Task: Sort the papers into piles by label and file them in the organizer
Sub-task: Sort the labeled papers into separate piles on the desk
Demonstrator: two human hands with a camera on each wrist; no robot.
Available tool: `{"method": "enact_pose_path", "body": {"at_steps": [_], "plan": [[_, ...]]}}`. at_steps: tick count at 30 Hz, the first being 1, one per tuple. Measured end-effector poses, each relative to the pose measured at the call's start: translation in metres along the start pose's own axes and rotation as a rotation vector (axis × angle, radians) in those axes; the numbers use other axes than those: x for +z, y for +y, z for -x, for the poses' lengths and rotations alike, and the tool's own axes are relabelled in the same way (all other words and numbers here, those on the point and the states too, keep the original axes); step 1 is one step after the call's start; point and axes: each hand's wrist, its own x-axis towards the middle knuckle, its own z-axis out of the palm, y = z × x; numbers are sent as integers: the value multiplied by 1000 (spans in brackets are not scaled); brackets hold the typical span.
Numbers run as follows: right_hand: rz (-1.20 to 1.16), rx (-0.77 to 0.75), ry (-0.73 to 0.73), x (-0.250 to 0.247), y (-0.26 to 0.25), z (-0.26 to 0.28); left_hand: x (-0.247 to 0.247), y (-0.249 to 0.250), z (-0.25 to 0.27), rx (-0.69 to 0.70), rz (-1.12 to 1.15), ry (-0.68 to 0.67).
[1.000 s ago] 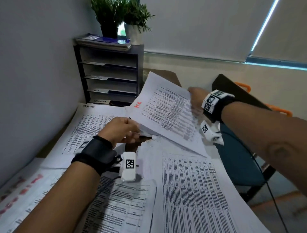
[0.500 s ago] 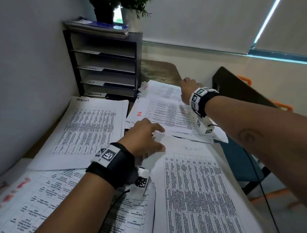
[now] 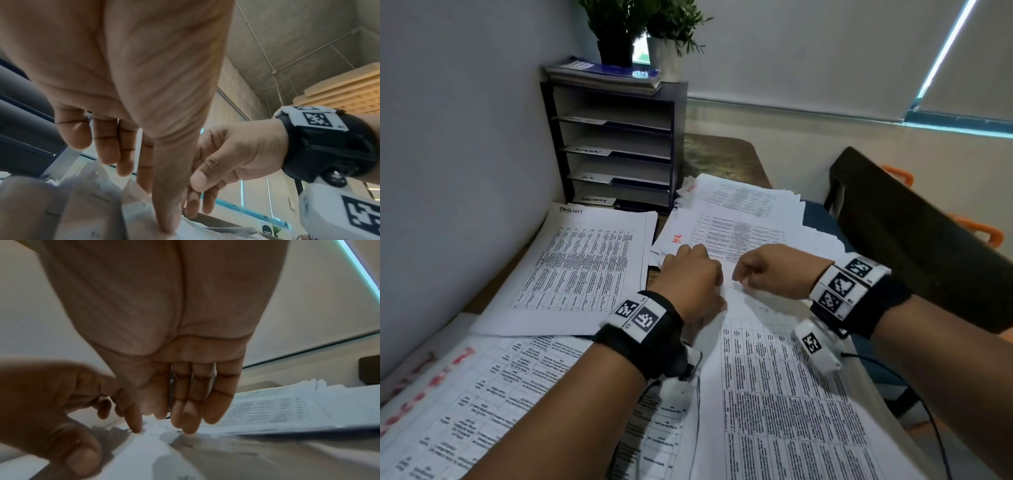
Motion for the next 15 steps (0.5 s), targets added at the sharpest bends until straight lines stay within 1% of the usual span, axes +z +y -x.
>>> {"method": "enact_pose_path", "body": {"at_steps": [3,6,8,9,12,14,15], "plan": [[-20,16,13,10,7,8,3,1,-1,-6,-42,-20],[-65,31,32,17,8,16,4,1,-1,6,-53,-69],[-79,32,59,18,5,21,2,2,-1,31,-25,-40],[-82,27,79,18,4,22,0,1,0,33,49,-12],[-102,36,153,14,6,24,-9,-5,0,2,399,73],[-95,71,224,10,12,25,-15,-12,0,-21,531,158],[-90,102,287,7,15,26,-18,-15,1,-45,588,212]]}}
